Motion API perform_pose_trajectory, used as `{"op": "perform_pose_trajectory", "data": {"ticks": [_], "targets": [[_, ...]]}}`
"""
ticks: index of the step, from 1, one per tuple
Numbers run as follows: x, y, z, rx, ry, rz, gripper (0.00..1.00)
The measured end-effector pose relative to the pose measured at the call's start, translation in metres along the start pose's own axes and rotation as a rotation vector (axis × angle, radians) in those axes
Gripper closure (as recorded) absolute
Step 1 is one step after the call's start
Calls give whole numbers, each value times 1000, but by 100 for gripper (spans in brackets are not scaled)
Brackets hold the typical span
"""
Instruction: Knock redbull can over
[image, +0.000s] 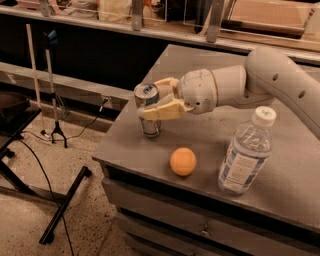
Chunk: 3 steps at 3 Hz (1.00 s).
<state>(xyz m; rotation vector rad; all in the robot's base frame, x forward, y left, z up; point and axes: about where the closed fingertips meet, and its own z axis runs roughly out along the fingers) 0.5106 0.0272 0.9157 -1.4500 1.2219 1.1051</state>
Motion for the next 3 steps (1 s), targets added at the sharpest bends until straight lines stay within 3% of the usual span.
{"op": "perform_pose_trajectory", "data": {"ticks": [1,3], "targets": [[-17,-8,-21,38,72,-20,100],[-58,-37,-88,140,335,-25,100]]}}
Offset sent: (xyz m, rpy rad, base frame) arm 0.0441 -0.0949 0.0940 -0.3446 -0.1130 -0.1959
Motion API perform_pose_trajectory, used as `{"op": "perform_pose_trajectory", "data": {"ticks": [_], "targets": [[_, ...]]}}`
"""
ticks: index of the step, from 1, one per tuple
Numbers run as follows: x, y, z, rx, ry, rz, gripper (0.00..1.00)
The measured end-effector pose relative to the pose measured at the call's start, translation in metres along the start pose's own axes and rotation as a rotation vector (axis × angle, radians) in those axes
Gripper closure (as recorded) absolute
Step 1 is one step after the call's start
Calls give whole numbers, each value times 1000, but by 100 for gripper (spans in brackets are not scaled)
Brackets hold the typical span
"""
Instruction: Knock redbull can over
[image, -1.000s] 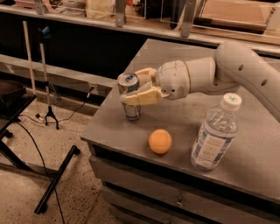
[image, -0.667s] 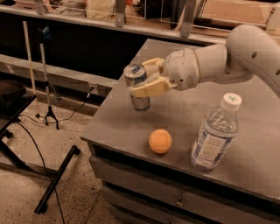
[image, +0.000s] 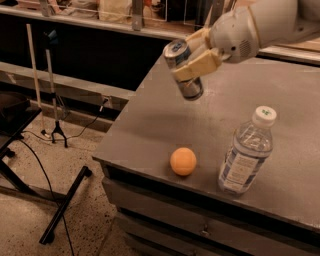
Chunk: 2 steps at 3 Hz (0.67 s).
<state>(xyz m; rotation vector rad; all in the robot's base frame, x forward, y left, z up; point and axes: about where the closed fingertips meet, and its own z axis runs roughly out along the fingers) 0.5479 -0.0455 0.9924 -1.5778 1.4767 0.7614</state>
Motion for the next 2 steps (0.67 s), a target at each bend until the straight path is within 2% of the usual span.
{"op": "perform_pose_trajectory", "data": {"ticks": [1,2], "targets": [[8,-20,-37,50,171,64,100],[20,-28,-62,92,301,120,100]]}}
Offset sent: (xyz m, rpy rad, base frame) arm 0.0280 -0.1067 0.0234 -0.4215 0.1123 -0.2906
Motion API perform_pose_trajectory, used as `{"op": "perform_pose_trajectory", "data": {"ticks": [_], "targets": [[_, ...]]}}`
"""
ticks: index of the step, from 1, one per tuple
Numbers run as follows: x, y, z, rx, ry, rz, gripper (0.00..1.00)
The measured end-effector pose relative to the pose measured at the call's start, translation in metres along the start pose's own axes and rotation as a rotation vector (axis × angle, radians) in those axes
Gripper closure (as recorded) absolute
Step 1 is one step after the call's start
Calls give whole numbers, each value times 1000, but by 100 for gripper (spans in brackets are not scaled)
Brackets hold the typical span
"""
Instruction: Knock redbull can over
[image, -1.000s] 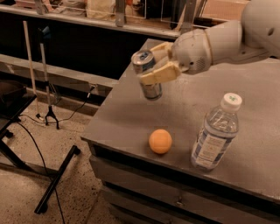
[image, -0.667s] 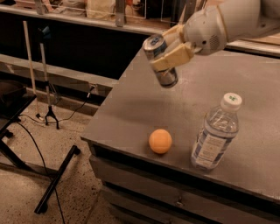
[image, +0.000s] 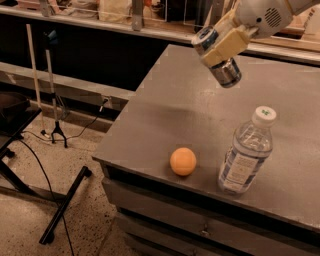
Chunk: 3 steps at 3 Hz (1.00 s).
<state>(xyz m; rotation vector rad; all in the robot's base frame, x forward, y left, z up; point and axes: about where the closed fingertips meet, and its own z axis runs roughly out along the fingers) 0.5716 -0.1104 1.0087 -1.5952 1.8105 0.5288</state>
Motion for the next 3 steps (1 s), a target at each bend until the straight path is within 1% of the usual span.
{"op": "perform_pose_trajectory", "data": {"ticks": [1,2,3], "targets": [[27,-3,-12,43,91,56,100],[57,1,-17,82,168,101,100],[84,5,-17,100,257,129,100]]}}
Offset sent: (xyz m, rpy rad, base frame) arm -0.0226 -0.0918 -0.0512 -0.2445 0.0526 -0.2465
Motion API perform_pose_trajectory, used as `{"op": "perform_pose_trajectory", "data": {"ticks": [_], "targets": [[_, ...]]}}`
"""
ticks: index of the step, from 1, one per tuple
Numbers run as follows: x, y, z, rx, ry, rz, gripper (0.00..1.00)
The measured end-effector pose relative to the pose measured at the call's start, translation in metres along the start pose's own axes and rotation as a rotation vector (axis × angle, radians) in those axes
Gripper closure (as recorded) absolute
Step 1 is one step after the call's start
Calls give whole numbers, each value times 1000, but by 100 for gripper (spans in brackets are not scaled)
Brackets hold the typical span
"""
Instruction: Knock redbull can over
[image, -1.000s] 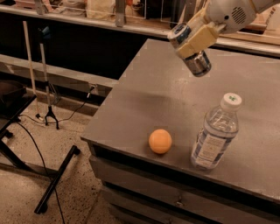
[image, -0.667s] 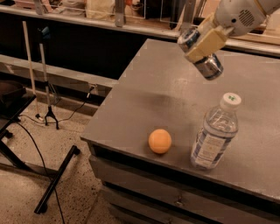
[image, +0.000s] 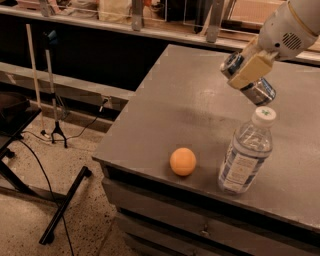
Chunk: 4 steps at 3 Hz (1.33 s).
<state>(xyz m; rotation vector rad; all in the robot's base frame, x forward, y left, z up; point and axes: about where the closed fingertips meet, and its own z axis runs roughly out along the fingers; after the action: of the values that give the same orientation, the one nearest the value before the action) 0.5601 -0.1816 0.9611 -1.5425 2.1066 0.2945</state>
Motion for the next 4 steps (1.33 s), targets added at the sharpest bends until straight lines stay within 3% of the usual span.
{"op": "perform_pose_trajectory", "data": {"ticks": [1,2,4], "targets": [[30,-1,15,-11,88,33,100],[47,0,36,-39,112,48,98],[28,-4,79,-15,68,7,52]]}}
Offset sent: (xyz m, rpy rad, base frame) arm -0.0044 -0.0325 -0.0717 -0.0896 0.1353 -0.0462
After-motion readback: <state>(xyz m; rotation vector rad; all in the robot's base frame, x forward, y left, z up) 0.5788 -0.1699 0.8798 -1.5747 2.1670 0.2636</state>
